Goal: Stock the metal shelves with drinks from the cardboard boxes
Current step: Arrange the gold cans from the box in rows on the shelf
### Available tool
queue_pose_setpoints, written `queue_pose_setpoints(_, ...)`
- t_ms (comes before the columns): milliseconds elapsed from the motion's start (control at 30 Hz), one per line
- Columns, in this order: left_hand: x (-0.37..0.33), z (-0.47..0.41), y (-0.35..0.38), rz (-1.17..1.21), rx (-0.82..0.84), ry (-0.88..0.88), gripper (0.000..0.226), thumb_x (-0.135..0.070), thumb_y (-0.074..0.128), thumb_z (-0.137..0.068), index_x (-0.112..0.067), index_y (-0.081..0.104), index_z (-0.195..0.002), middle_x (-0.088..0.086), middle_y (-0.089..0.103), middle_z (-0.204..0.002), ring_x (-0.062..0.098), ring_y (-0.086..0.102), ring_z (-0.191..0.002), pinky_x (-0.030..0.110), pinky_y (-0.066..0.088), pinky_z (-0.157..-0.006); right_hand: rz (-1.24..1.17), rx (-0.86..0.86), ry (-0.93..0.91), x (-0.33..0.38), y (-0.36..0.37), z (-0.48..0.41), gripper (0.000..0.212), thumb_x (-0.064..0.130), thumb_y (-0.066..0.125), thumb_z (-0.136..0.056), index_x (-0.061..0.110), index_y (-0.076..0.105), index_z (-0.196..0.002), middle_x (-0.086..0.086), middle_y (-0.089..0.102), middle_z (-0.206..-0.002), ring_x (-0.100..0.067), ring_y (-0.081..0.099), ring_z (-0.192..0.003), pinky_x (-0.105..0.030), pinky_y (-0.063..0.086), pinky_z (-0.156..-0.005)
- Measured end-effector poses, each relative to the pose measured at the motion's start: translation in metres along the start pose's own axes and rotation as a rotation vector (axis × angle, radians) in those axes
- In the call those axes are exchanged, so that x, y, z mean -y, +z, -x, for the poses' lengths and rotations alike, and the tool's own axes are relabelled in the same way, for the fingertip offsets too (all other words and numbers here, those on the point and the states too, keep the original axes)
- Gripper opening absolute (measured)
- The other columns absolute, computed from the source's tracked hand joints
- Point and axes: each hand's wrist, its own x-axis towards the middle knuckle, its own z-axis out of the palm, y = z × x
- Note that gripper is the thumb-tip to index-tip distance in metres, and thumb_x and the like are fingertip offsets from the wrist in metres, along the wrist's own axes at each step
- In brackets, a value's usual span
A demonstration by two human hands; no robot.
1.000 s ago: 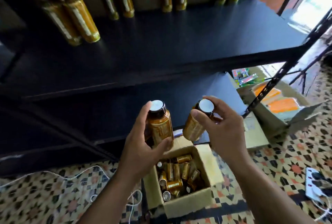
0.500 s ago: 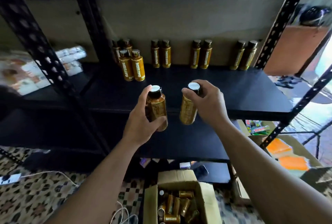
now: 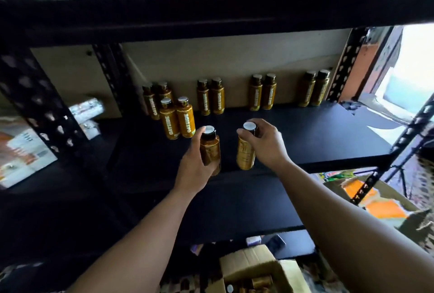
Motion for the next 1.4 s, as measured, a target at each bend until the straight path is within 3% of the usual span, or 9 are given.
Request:
queue_pose_setpoints(200,0.017,-0.017,0.001,-0.037,0.018,0.035,0.102,-0.025,0.082,-0.084,-0.051,0.011,-0.153,-0.006,0.041,-0.156,0.013,0.045,-0.138,0.031,0.044,-0.107,-0.030,-0.001,-0.066,-0.006,0.011,-0.011,0.041,0.042,0.079,-0.088,0.038,0.061,-0.125,0.013,0.071,-0.097,0.000,0.066,-0.080,-0.015,0.051,-0.069)
queue_pose_setpoints(400,0.020,-0.025,0.004,-0.069,0.041,0.025,0.106,-0.028,0.078,-0.087,-0.060,-0.001,-0.150,-0.012,0.033,-0.160,-0.006,0.030,-0.134,0.004,0.027,-0.098,-0.032,0.120,-0.155,-0.033,0.006,-0.009,0.046,0.045,0.066,-0.097,0.050,0.048,-0.139,0.016,0.068,-0.118,0.000,0.066,-0.101,-0.019,0.054,-0.082)
queue_pose_setpoints(533,0.017,-0.032,0.010,-0.038,0.043,-0.011,0.101,-0.031,0.077,-0.088,-0.055,0.003,-0.153,-0.012,0.034,-0.160,0.002,0.034,-0.139,0.024,0.033,-0.105,0.056,0.212,-0.193,-0.046,0.002,-0.017,0.056,0.049,0.064,-0.096,0.053,0.035,-0.144,0.019,0.070,-0.109,0.000,0.066,-0.098,-0.022,0.053,-0.082)
queue_pose_setpoints(767,0.016,-0.041,0.018,-0.065,0.037,-0.061,0.106,-0.029,0.078,-0.087,-0.058,-0.001,-0.151,-0.012,0.025,-0.164,0.011,0.028,-0.148,0.030,0.030,-0.112,0.066,0.219,-0.220,-0.054,-0.001,-0.046,0.063,0.056,0.061,-0.092,0.048,0.033,-0.148,0.016,0.068,-0.117,0.001,0.065,-0.103,-0.023,0.053,-0.083)
queue_pose_setpoints(967,0.018,-0.037,0.023,-0.072,0.020,-0.027,0.113,-0.027,0.076,-0.089,-0.069,-0.015,-0.141,-0.013,0.013,-0.167,0.003,0.016,-0.147,0.028,0.024,-0.114,0.092,0.253,-0.249,-0.069,0.003,-0.041,0.079,0.052,0.051,-0.101,0.050,-0.003,-0.159,0.021,0.062,-0.121,0.013,0.059,-0.101,-0.002,0.042,-0.075)
queue_pose_setpoints(1067,0.022,-0.035,0.029,-0.058,-0.006,-0.014,0.114,-0.026,0.073,-0.091,-0.069,-0.019,-0.142,-0.011,0.013,-0.168,0.010,0.019,-0.151,0.035,0.029,-0.117,0.124,0.260,-0.249,-0.082,0.006,-0.034,0.088,0.036,0.057,-0.103,0.055,-0.011,-0.155,0.013,0.059,-0.134,0.002,0.061,-0.107,-0.010,0.044,-0.084)
queue_pose_setpoints(1133,0.022,-0.037,0.032,-0.064,-0.041,-0.015,0.113,-0.030,0.074,-0.091,-0.069,-0.018,-0.142,-0.005,0.013,-0.167,0.012,0.019,-0.150,0.036,0.032,-0.114,0.149,0.273,-0.245,-0.084,0.005,-0.034,0.102,0.021,0.064,-0.097,0.058,-0.012,-0.154,0.007,0.053,-0.148,-0.012,0.061,-0.118,-0.030,0.051,-0.094)
queue_pose_setpoints(1233,0.021,-0.042,0.036,-0.077,-0.107,-0.025,0.110,-0.043,0.076,-0.087,-0.073,-0.017,-0.139,0.003,0.011,-0.165,0.022,0.021,-0.150,0.031,0.032,-0.105,0.172,0.266,-0.234,-0.084,0.006,-0.042,0.108,0.020,0.071,-0.093,0.061,-0.008,-0.154,0.005,0.045,-0.156,-0.021,0.053,-0.135,-0.051,0.052,-0.103)
queue_pose_setpoints(1400,0.021,-0.050,0.045,-0.054,-0.137,-0.025,0.113,-0.032,0.075,-0.091,-0.058,-0.019,-0.147,-0.002,0.006,-0.169,0.020,0.018,-0.153,0.038,0.031,-0.115,0.171,0.186,-0.160,-0.079,0.016,-0.049,0.109,0.028,0.075,-0.092,0.062,-0.009,-0.153,0.004,0.041,-0.158,-0.020,0.050,-0.138,-0.053,0.051,-0.104)
